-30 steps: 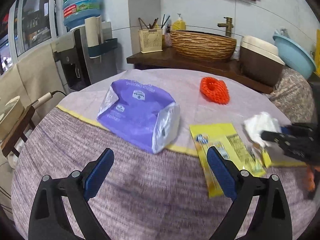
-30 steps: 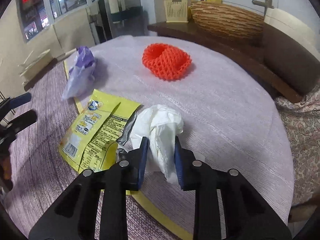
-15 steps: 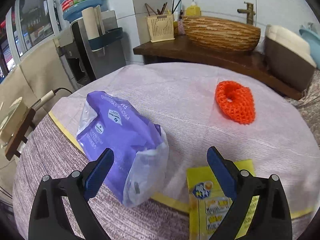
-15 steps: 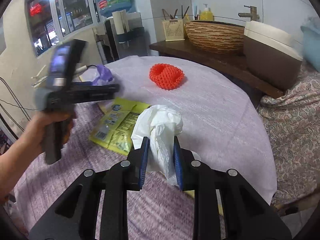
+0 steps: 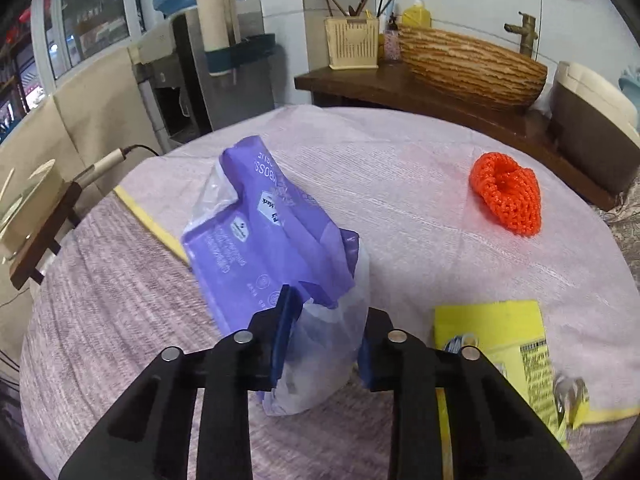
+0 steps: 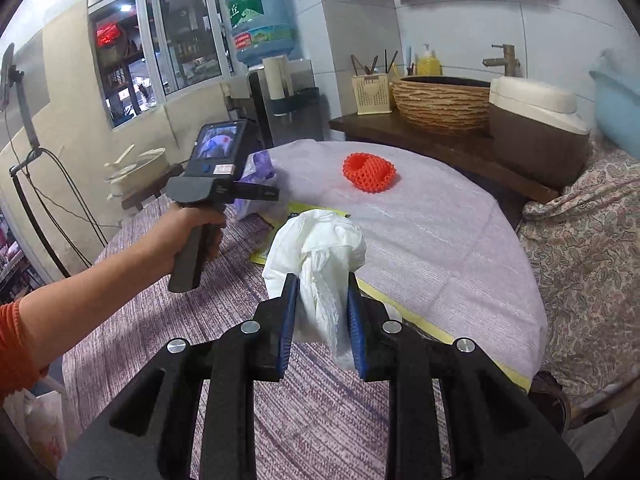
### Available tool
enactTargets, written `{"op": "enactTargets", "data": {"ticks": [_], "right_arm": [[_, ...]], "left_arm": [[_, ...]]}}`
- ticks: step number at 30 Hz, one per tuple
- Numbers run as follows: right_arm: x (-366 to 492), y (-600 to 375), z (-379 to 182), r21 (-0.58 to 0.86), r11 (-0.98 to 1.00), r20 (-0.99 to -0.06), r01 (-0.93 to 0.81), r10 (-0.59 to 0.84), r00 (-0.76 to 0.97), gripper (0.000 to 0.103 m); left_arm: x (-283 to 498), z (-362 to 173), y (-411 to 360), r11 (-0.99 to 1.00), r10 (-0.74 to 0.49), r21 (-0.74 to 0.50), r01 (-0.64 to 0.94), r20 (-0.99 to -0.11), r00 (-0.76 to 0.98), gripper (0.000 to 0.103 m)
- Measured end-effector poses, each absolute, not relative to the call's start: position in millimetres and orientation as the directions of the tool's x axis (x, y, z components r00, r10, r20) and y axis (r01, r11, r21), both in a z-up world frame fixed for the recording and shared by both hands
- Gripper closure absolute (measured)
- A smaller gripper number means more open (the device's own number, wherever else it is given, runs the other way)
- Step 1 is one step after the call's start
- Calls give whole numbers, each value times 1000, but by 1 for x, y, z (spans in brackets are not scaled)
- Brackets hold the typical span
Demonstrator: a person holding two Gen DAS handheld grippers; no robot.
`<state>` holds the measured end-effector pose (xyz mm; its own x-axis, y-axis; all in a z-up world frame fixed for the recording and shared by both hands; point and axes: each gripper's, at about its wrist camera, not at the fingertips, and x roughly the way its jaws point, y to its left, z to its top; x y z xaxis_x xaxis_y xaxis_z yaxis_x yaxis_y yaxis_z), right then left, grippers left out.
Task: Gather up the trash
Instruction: 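Carry the tissue with the right tool and the wipes pack with the left tool to the bin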
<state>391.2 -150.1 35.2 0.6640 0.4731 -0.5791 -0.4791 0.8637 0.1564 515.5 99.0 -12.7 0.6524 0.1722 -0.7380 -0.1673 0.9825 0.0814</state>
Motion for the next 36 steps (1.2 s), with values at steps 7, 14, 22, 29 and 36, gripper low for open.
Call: {"op": "enactTargets", "data": {"ticks": [7,14,22,29,36], "right_arm": [[361,-158,30,184,870,-537,-457,478,695,78],[328,-169,14,208,883,-516,-421,465,719,78],[279,-191,7,198,909,-488,-368,417,767,78],[238,-231,-2,240,931,-464,-276,360,809,78],[205,-279,-17,235,963,-478,-135,236,846,78]], "left_arm": [[433,11,110,989,123,21,-147,-664,737,83],[327,37,86,998,63,19,-62,-542,838,83],[235,48,25,996,-86,-23,85,-442,893,83],[197,42,-30,978,-205,-55,200,-403,892,83],[182,37,-89,932,-355,-71,357,-391,849,83]]}}
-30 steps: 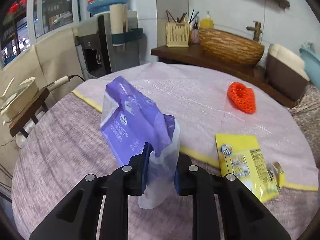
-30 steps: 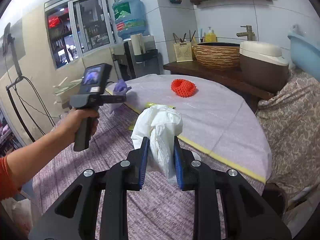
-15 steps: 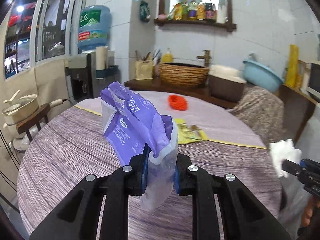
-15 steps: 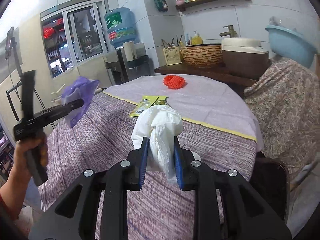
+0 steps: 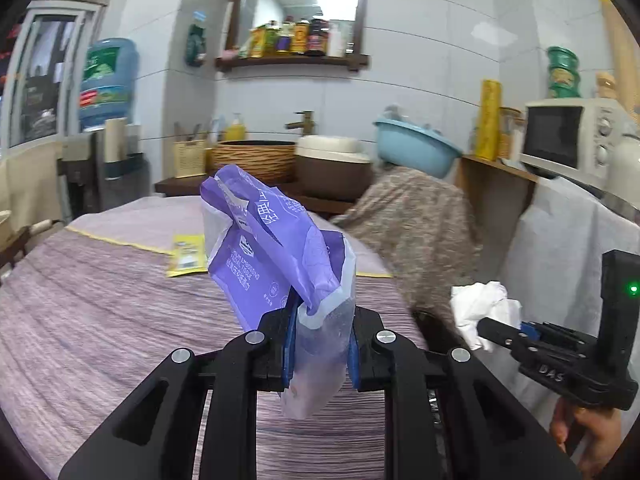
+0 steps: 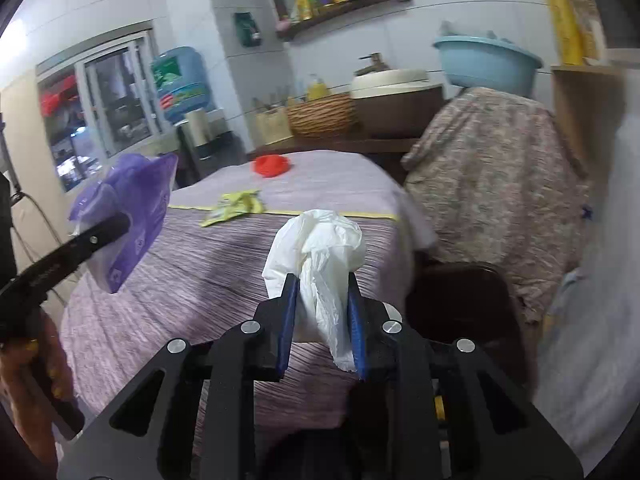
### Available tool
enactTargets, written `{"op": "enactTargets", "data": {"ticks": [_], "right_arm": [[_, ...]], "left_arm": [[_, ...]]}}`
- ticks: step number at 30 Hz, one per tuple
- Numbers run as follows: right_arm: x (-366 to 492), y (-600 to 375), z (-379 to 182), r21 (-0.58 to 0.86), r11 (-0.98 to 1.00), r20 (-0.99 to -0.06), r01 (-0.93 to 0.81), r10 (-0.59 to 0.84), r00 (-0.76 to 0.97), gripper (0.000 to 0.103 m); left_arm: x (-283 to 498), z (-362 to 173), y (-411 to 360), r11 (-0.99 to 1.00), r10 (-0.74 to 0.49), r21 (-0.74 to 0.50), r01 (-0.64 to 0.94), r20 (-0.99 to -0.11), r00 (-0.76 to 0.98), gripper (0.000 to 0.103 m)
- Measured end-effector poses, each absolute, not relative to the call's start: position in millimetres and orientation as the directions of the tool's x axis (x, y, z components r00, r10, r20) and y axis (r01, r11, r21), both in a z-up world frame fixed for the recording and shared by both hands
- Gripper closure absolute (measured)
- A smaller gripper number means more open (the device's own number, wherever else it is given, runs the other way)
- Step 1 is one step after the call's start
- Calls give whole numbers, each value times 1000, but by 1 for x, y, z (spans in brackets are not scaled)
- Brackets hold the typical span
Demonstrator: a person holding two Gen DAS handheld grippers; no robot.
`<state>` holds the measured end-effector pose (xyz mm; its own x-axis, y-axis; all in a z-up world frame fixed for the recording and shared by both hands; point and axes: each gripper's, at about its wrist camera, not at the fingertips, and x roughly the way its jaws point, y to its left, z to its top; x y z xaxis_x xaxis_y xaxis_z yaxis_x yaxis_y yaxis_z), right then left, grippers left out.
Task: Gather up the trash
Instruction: 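Carry the tissue with the right tool and the wipes pack with the left tool to the bin, then open the left tool dropping the wipes pack while the right tool lowers the tissue into the bin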
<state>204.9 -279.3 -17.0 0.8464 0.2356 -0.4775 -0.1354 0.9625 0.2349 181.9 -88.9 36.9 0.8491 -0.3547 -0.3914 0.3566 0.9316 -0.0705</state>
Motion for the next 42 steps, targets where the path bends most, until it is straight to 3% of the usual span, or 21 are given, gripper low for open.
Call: {"op": "enactTargets", "data": {"ticks": [7,16,32,34,35,38,42], "right_arm": [[173,-330,-26,160,986,-493,44,41,869,78],[146,-373,-38,99,977,-519,191,-113,847,78],[143,-414,-52,128,948,-558,292,-174,811,78],[145,-416,-55,130,947,-567,294,-172,806,78],[146,-417,-56,131,946,-570,295,-172,803,78],[150,-419,-60,137,943,-580,303,-172,796,78],[156,-422,-62,148,941,-590,306,-165,791,78]], "left_arm": [[176,13,-157,835,-518,-72,545,-437,735,83],[189,-42,-223,733,-592,-86,674,-569,571,83],[235,-138,-298,720,-510,-72,691,-730,455,83],[239,-145,-300,732,-493,-69,677,-740,457,78],[241,-149,-299,739,-484,-67,671,-744,459,71],[243,-155,-299,744,-470,-62,666,-756,455,34],[242,-155,-298,737,-477,-58,673,-750,458,22]]}}
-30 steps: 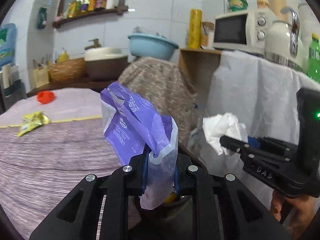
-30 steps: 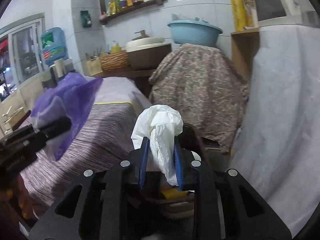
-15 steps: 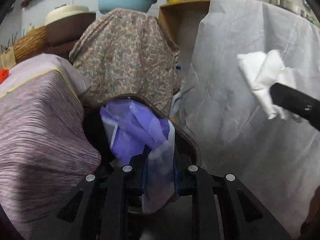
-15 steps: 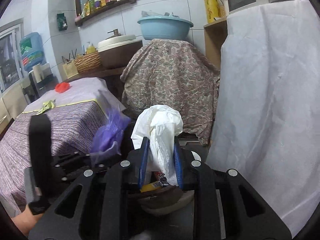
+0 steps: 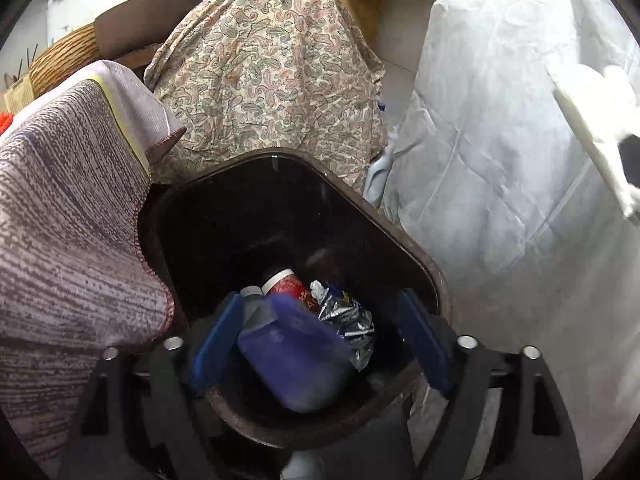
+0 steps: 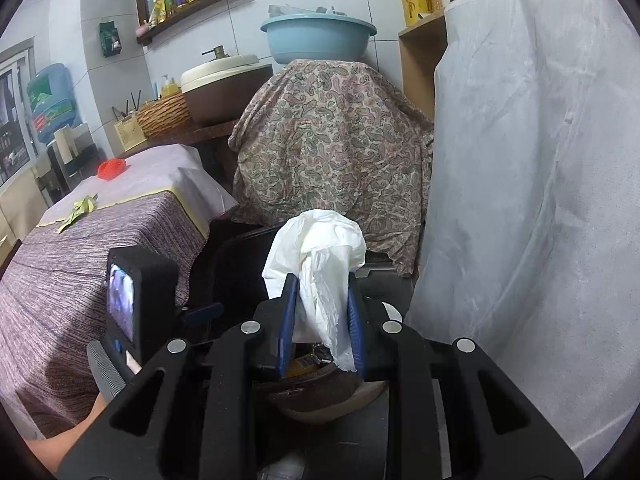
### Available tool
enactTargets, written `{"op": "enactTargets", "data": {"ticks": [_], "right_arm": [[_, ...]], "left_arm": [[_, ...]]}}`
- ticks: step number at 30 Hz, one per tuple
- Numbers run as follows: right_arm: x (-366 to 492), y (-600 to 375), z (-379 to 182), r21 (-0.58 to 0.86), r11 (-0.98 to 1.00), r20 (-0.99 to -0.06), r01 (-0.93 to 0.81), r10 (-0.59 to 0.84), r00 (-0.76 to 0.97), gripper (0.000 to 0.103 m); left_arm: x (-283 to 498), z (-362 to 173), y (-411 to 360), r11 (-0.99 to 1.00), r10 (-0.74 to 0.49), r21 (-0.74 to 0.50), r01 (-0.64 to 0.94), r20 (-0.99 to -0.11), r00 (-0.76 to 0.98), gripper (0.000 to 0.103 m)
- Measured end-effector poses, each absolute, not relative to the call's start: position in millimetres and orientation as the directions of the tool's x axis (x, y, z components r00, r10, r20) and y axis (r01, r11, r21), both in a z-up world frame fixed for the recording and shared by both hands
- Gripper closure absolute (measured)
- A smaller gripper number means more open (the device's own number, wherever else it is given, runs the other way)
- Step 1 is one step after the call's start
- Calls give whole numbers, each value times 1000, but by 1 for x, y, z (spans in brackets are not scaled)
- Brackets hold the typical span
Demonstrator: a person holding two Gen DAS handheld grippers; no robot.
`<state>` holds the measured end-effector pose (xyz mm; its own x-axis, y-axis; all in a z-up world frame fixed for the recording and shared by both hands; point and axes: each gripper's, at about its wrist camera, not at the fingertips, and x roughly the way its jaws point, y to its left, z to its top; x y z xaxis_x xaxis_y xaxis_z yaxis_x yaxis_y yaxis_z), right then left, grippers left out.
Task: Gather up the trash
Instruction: 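Open the left tool dropping the wipes pack while the right tool lowers the tissue into the bin, then open the right tool over the bin, dropping the white tissue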
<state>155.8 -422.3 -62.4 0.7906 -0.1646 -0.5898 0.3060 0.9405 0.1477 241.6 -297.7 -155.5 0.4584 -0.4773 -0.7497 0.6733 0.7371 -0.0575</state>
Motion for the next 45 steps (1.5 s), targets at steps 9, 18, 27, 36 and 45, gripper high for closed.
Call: {"op": "enactTargets", "data": {"ticks": [9,18,27,36,45], "right_arm": [[171,-424,-61,139,951,-599,278,-143,788,78],[206,-423,-76,197,965,-631,174,-11,776,78],[253,-404,-111,280,957,-681,80,139,719,78],[294,-375,-151,259,963,-737,75,147,660,78],[306,-367,-181,177,976,-778,130,58,626,32]], "left_arm": [[201,-141,-271,715,-511,-43,697,-713,480,16],[149,-116,-221,728,-546,-33,685,-631,551,16],[117,-74,-192,738,-593,-48,673,-522,613,16],[108,-56,-181,750,-595,-42,660,-479,646,15],[112,-42,-161,778,-584,-72,624,-452,675,11]]}}
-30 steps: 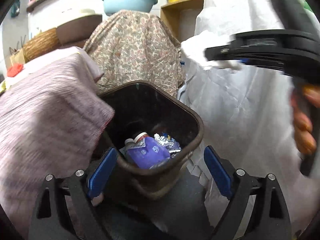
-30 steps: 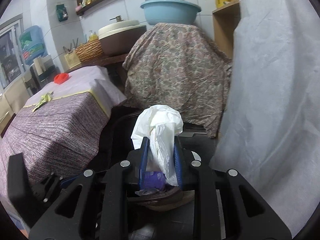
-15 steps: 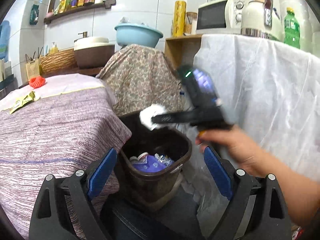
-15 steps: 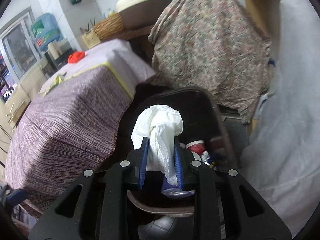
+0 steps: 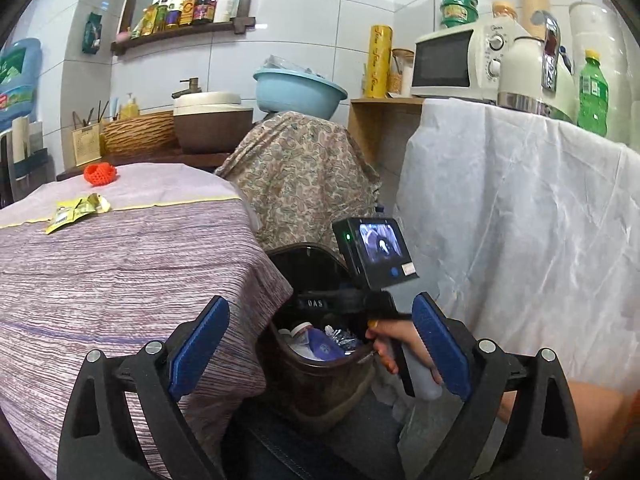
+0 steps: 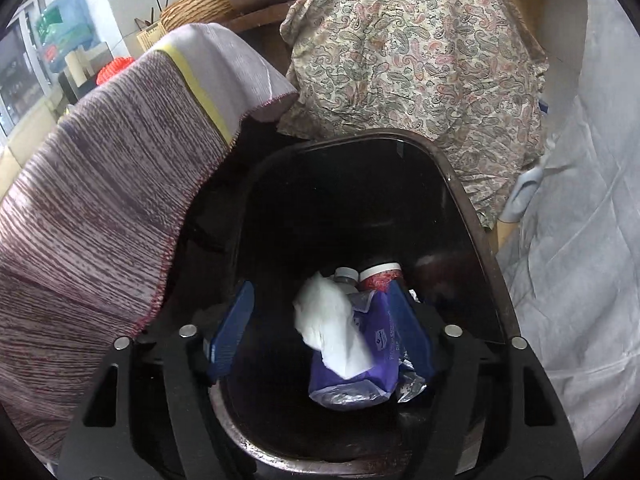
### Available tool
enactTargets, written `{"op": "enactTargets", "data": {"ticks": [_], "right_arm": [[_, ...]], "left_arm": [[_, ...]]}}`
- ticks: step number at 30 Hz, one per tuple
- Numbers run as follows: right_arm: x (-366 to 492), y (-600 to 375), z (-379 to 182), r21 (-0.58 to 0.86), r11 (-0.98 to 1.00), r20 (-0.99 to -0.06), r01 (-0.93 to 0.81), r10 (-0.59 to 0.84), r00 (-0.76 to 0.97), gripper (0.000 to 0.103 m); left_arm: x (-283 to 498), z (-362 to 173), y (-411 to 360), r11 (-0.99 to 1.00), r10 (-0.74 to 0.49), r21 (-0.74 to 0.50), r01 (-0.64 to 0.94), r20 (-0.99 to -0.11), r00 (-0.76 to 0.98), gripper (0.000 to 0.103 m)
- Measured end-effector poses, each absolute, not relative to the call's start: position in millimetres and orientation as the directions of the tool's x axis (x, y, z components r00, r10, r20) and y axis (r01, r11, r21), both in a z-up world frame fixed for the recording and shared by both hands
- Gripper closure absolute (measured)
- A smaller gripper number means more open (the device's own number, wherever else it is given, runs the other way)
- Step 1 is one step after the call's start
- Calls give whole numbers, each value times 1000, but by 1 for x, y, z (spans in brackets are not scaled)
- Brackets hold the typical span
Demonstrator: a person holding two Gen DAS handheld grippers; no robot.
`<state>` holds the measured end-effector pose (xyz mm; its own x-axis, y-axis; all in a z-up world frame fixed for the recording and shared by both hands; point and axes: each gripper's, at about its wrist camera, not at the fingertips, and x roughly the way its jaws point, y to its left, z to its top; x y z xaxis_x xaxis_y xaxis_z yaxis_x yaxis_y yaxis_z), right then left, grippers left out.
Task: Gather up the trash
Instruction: 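Open the right tool over the bin, dropping the white tissue, then move both tools back to the table and grasp the yellow snack packet with the right tool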
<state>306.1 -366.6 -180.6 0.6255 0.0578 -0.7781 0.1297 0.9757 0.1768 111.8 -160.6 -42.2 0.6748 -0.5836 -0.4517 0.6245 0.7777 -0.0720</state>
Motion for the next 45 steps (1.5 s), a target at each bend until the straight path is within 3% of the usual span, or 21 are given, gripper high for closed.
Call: {"op": "enactTargets", "data": {"ticks": [4,12,22,28,32,39,45], "right_arm": [[302,-364,-185,169,976,-784,135,50,618,25],[284,-358,-172,142,979,-776,145,19,631,24],[252,-348,-90,68,987,-644,144,-67,762,20],[250,-322,-34,101,994,-568,29,33,823,16],[269,-287,-7,143,982,-547,-120,180,818,16],[327,-205,12,188,909,-575,-371,408,709,16],[389,-138,9,127,878,-634,-461,429,643,18]], "left_arm": [[112,-36,-154,779,-586,-76,623,-442,679,11],[115,-19,-134,788,-582,-86,609,-424,694,7],[129,6,-78,855,-464,29,518,-402,789,6],[167,13,-28,900,-378,19,435,-458,804,6],[185,19,5,935,-308,13,355,-471,827,6],[210,19,48,968,-208,16,250,-507,836,6],[231,20,73,978,-178,1,211,-532,828,6]]}}
